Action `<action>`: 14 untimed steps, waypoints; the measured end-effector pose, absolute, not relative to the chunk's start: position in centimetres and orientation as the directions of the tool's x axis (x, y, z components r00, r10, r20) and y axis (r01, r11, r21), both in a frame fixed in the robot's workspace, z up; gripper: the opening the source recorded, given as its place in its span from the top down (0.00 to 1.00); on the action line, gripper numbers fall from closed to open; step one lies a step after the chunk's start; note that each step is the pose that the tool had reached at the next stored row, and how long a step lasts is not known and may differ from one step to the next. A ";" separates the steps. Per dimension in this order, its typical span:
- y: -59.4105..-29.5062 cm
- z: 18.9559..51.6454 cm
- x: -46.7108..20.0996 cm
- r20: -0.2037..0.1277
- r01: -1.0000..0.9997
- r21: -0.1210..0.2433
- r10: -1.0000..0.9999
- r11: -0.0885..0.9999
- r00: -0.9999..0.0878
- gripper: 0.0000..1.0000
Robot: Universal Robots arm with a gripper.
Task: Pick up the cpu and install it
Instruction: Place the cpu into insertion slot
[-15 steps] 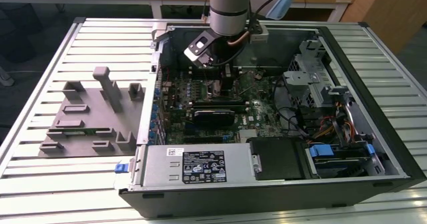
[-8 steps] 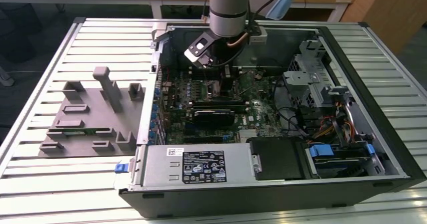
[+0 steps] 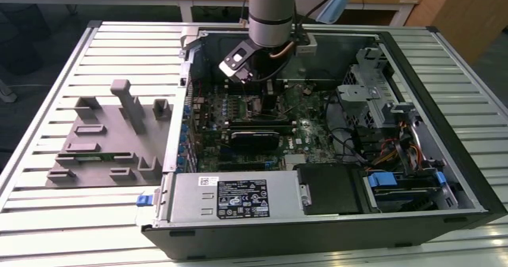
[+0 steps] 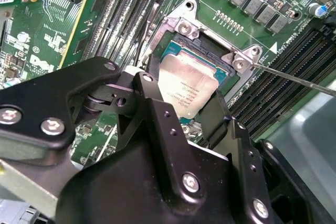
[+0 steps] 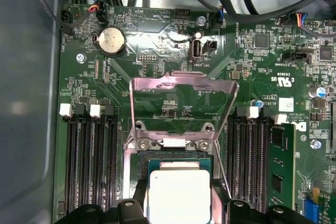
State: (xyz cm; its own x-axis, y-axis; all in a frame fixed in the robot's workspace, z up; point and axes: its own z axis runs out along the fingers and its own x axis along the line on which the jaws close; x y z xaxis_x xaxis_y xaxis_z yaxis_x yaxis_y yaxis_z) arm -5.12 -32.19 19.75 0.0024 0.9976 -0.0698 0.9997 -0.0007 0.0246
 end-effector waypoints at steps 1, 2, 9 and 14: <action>-32.2 19.7 -5.1 -0.070 1.000 0.025 0.998 -0.003 0.005 0.45; -32.2 19.7 -5.1 -0.070 1.000 0.025 0.998 -0.006 0.008 0.45; -32.2 19.5 -5.2 -0.069 0.999 0.025 0.997 -0.022 0.023 0.45; -32.2 19.3 -5.2 -0.068 0.999 0.025 0.997 -0.022 0.023 0.45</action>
